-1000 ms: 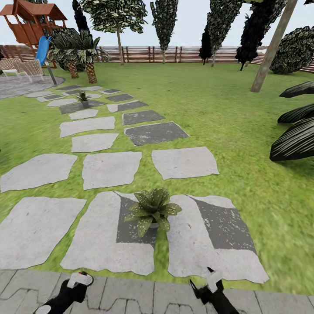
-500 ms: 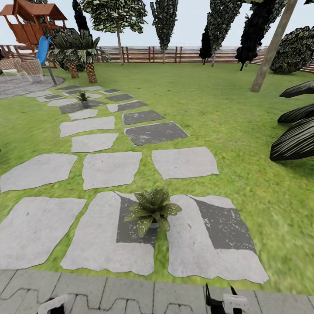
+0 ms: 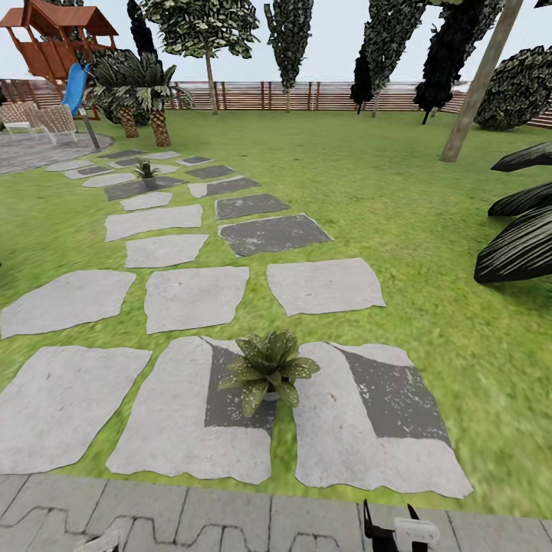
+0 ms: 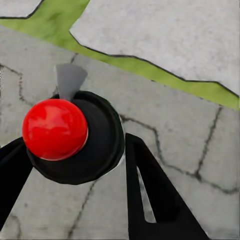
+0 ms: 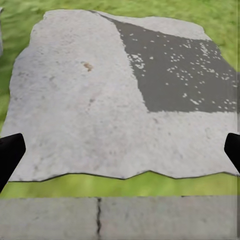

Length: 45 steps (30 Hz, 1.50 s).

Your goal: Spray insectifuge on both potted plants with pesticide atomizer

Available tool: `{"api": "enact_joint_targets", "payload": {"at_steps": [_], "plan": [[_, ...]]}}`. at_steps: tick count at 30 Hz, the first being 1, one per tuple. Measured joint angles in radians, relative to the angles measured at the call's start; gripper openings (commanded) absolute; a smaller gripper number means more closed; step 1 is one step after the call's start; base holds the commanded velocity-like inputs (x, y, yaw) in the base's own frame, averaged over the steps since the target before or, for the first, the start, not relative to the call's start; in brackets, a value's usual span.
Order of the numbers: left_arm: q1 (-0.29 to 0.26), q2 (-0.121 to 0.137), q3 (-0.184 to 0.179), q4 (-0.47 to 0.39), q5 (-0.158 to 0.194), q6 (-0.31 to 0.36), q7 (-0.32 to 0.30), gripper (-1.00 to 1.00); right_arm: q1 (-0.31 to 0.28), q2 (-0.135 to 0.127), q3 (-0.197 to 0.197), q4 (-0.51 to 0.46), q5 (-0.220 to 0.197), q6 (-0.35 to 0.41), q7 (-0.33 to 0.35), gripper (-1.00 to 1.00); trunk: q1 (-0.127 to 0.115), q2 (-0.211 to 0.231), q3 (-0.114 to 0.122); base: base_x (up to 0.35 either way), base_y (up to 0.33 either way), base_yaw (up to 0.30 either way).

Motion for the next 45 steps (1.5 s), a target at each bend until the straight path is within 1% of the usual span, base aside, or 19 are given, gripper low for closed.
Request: {"api": "enact_joint_targets", "payload": {"at_steps": [3,5,10,13,15,19,23,29,33,35,37,38,39,41,45], "plan": [[0.000,0.000,-0.003,0.063,0.001,0.001,0.000,-1.00,0.009,0.004,0.001,0.001,0.000,0.010,0.000,1.00,0.000,0.000,0.000,0.000,0.000,0.000],[0.000,-0.005,-0.005,0.091,0.004,0.004,0.001,-1.00,0.019,0.005,-0.001,0.001,0.000,0.034,0.000,1.00,0.000,0.000,0.000,0.000,0.000,0.000],[0.000,-0.031,-0.007,0.097,0.004,0.005,0.000,-1.00,0.026,0.006,-0.001,0.001,0.000,0.095,0.001,1.00,0.000,0.000,0.000,0.000,0.000,0.000],[0.000,-0.040,-0.005,0.097,0.006,0.004,0.001,-1.00,0.026,0.008,-0.003,-0.002,-0.006,0.105,-0.002,1.00,0.000,0.000,0.000,0.000,0.000,0.000],[0.000,-0.036,-0.002,0.096,0.010,0.005,0.003,-1.00,0.026,0.008,-0.005,-0.004,-0.010,0.107,-0.003,1.00,0.000,0.000,0.000,0.000,0.000,0.000],[0.004,-0.028,-0.002,0.096,0.003,0.001,0.001,-1.00,0.026,0.007,-0.003,-0.003,-0.007,0.108,0.001,1.00,0.000,0.000,0.000,0.065,0.000,0.000],[0.023,-0.022,-0.002,0.094,0.007,-0.001,0.001,-1.00,0.026,0.006,-0.003,-0.002,-0.004,0.108,0.002,1.00,-0.001,0.000,0.000,0.282,0.022,0.000],[0.027,-0.022,-0.004,0.091,0.008,-0.003,0.002,-1.00,0.026,0.006,-0.002,-0.002,-0.002,0.109,0.003,1.00,-0.001,0.000,0.000,0.301,0.155,0.126],[0.027,-0.031,-0.003,0.077,0.010,-0.005,0.003,-1.00,0.026,0.005,-0.001,-0.002,-0.001,0.109,0.001,1.00,0.000,0.000,0.000,0.231,0.218,0.268],[0.026,-0.034,-0.002,0.036,0.012,-0.006,0.003,-1.00,0.026,0.002,-0.001,-0.002,-0.001,0.109,0.001,1.00,0.000,0.000,0.000,0.023,0.284,0.277],[0.025,-0.039,0.008,-0.041,0.002,-0.004,0.004,-1.00,0.026,0.001,-0.001,-0.002,0.000,0.109,0.000,1.00,0.000,0.000,0.000,-0.112,0.292,0.279],[0.025,-0.044,0.007,-0.073,0.004,-0.004,0.005,-1.00,0.026,0.001,-0.001,-0.002,0.000,0.109,0.000,1.00,0.000,0.000,0.000,-0.155,0.289,0.279],[0.026,-0.047,0.010,-0.085,0.006,-0.004,0.005,-1.00,0.026,0.000,-0.001,-0.002,0.000,0.109,0.000,1.00,0.000,0.000,0.000,-0.177,0.286,0.280],[0.026,-0.058,0.009,-0.096,0.004,-0.004,0.005,-1.00,0.026,0.000,-0.001,-0.002,0.000,0.109,0.000,1.00,0.000,0.000,0.000,-0.186,0.285,0.280],[0.027,-0.060,0.007,-0.086,0.001,-0.005,0.004,-1.00,0.026,0.001,0.000,-0.002,0.000,0.109,-0.001,1.00,0.000,0.000,0.000,-0.191,0.283,0.280]]}}
